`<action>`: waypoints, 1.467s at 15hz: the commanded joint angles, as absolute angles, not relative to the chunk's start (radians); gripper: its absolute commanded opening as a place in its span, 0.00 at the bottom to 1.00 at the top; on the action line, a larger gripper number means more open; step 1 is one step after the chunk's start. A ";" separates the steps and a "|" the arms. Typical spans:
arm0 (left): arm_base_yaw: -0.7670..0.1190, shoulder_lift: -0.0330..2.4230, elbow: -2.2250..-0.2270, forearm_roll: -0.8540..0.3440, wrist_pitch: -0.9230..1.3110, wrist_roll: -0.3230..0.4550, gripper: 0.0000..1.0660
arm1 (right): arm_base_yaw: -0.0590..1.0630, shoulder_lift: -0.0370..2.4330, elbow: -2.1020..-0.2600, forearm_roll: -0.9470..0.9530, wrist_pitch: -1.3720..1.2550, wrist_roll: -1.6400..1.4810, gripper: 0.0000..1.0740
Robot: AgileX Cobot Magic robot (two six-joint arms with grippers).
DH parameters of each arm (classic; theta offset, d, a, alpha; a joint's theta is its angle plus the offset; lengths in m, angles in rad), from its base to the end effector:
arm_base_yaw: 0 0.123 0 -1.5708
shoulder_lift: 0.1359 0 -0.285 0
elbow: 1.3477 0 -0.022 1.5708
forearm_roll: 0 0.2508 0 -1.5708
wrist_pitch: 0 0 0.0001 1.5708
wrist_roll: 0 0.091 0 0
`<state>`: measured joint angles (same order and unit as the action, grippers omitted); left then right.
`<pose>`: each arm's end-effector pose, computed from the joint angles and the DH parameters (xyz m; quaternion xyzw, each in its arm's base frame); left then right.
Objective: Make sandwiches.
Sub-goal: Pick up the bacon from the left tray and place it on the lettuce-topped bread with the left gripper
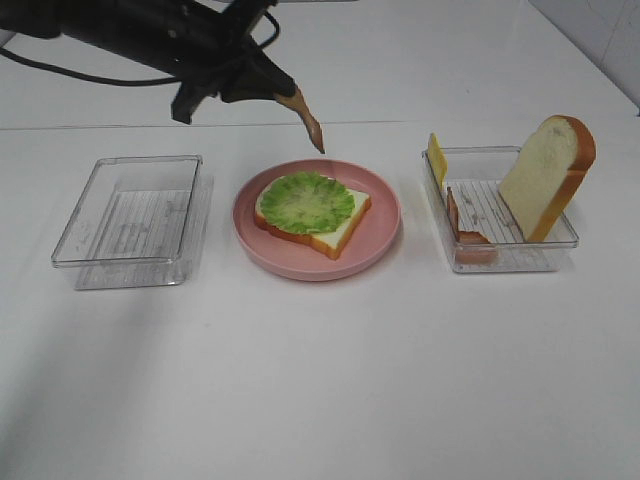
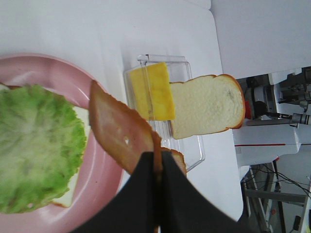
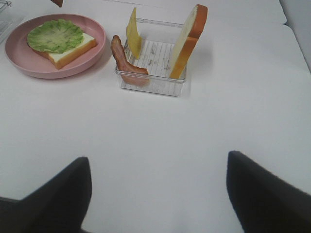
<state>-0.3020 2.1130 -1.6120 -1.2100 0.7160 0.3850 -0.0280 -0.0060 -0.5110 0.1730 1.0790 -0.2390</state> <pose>0.4336 -0.1937 0.2173 -0.0471 0.8692 -0.4503 0.1987 -0.0081 0.0140 0.2798 -0.0944 0.8451 0.0164 0.5259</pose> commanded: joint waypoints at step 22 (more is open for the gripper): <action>-0.315 2.225 -1.614 -0.954 0.673 0.508 0.85 | -0.035 -0.017 -0.508 0.176 1.076 -0.243 0.68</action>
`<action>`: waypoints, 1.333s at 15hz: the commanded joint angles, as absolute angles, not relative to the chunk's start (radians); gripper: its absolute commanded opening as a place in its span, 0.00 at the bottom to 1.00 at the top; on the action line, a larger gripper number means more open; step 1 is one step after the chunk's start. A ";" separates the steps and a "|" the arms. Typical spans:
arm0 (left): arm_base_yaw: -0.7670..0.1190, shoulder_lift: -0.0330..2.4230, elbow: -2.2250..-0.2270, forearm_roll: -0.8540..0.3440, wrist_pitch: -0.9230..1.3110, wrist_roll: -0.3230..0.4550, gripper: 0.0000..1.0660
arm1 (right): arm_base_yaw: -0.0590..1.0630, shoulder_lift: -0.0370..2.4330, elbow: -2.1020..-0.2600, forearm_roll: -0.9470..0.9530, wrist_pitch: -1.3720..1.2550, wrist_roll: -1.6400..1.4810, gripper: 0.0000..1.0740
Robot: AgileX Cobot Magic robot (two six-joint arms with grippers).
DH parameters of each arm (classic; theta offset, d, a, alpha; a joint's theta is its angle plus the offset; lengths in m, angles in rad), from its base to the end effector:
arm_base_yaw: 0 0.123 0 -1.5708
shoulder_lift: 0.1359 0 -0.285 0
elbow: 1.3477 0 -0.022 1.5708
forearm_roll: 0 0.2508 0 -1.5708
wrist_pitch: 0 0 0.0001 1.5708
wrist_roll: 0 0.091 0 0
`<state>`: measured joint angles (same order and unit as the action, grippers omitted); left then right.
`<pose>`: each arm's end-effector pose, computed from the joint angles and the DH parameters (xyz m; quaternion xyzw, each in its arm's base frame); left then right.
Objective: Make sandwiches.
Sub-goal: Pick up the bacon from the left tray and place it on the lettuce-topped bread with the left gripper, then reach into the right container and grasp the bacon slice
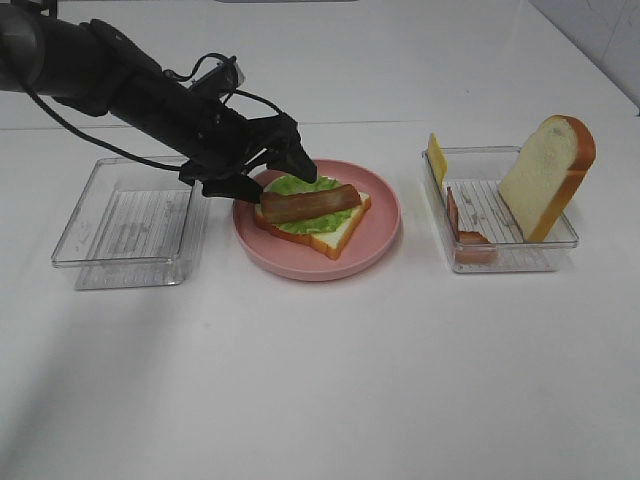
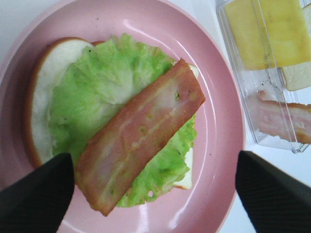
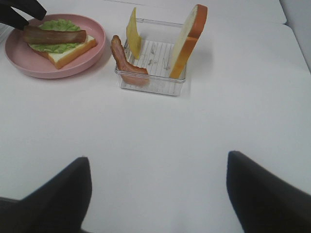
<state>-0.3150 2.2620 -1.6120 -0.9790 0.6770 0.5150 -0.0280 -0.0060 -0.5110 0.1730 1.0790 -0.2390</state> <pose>0.4384 -0.1927 0.1360 0.0646 0.9228 -0.3346 0.1797 -0.0081 0.0140 0.2798 -0.0944 0.8451 0.0164 0.5259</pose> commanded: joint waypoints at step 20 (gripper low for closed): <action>-0.315 1.463 -1.371 -0.106 1.267 -0.070 0.85 | -0.035 -0.017 -0.508 0.176 1.076 -0.243 0.68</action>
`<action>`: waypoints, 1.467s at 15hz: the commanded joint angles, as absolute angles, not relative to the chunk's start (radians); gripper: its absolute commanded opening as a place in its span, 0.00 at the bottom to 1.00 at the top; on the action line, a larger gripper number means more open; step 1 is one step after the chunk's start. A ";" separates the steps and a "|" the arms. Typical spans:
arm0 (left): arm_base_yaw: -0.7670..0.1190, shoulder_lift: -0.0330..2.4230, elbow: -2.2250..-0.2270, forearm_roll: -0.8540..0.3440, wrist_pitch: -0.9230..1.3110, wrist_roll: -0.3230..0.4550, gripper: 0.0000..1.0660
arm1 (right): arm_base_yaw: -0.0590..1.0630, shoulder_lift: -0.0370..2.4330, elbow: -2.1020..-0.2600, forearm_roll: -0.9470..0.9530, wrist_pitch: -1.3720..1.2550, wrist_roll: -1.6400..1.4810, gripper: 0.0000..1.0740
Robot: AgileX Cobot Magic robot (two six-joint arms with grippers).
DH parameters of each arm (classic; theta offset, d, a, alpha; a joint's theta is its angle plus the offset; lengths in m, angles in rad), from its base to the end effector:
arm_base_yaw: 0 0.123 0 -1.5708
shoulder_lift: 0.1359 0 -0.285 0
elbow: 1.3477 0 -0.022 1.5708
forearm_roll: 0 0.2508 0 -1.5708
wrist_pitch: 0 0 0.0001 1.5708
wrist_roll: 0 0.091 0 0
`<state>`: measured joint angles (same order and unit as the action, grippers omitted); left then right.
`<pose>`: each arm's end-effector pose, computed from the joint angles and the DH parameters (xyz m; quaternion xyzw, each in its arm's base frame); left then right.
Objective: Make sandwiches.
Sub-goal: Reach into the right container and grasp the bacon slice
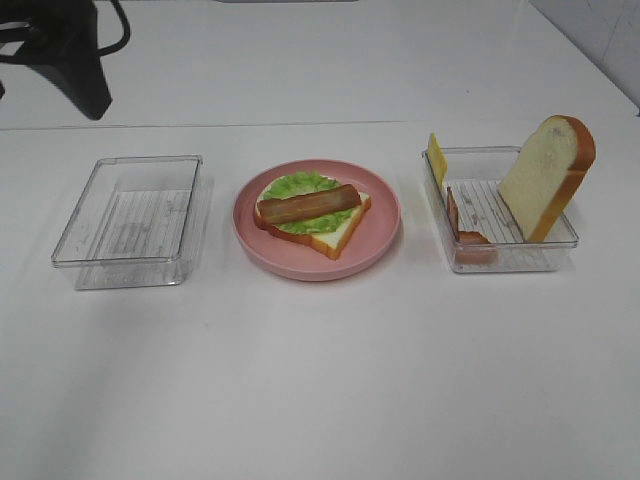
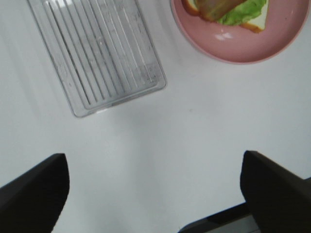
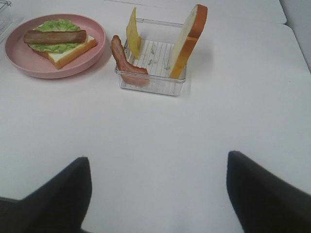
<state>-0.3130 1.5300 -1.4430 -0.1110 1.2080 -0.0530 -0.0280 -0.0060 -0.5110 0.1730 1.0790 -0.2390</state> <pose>0.2921 -0.1044 0.3442 0.1174 0.9751 -0.0865 0.1673 -0.0081 0.0140 0.2798 -0.0944 0.8451 0.0164 0.5259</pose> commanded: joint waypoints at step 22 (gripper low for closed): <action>-0.315 -0.027 -0.542 -0.081 1.177 0.068 0.85 | -0.035 -0.009 -0.511 0.163 1.070 -0.242 0.68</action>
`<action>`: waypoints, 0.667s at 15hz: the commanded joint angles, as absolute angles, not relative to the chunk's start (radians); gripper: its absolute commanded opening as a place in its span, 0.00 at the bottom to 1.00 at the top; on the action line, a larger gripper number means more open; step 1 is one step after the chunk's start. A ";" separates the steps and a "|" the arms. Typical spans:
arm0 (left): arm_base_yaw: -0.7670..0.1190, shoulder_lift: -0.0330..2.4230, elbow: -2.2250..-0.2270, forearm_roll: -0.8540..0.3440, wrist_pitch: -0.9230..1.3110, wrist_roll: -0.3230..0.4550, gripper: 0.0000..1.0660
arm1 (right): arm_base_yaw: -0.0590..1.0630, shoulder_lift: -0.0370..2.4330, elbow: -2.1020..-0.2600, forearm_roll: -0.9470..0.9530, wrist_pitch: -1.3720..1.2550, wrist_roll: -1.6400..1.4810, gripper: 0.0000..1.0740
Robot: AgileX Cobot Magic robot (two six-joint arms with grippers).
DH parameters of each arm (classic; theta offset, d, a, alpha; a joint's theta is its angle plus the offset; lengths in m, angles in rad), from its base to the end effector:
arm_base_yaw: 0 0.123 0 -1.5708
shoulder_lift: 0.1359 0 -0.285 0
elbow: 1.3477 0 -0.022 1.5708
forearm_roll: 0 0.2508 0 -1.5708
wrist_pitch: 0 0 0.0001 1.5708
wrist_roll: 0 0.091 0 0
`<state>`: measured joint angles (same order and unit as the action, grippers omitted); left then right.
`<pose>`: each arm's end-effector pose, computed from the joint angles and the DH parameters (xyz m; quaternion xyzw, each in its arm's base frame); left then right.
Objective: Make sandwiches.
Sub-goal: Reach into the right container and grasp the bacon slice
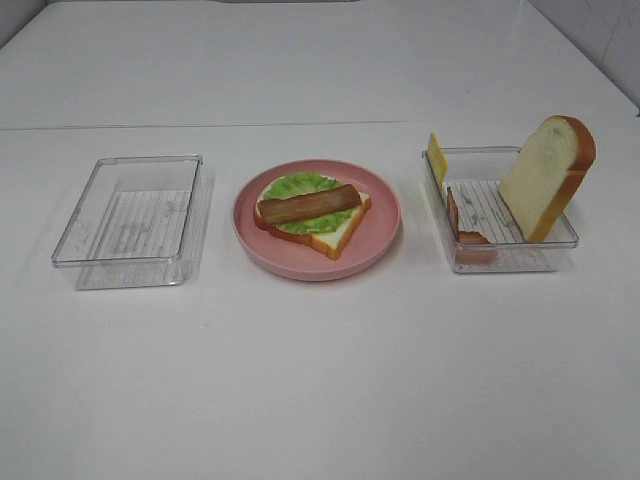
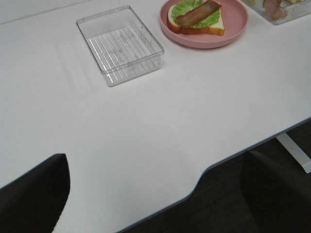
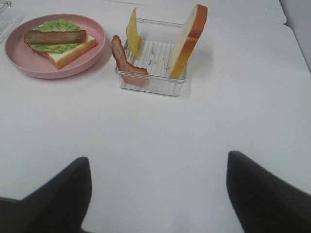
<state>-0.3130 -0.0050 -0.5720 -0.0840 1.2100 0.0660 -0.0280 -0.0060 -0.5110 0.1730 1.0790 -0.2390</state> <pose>-0.0223 -0.0003 0.2850 0.1703 0.8540 -0.1015 0.4811 -0.0081 0.0140 0.2798 -0.0944 0.8451 0.0164 0.5259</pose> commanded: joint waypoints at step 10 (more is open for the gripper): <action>-0.315 -0.025 -0.498 -0.076 1.045 0.061 0.84 | -0.035 0.531 -0.533 0.179 0.836 -0.206 0.68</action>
<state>-0.3130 -0.0060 -0.5000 -0.0740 1.0580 0.0670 -0.0280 0.5200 -0.5250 0.1730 0.8510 -0.2110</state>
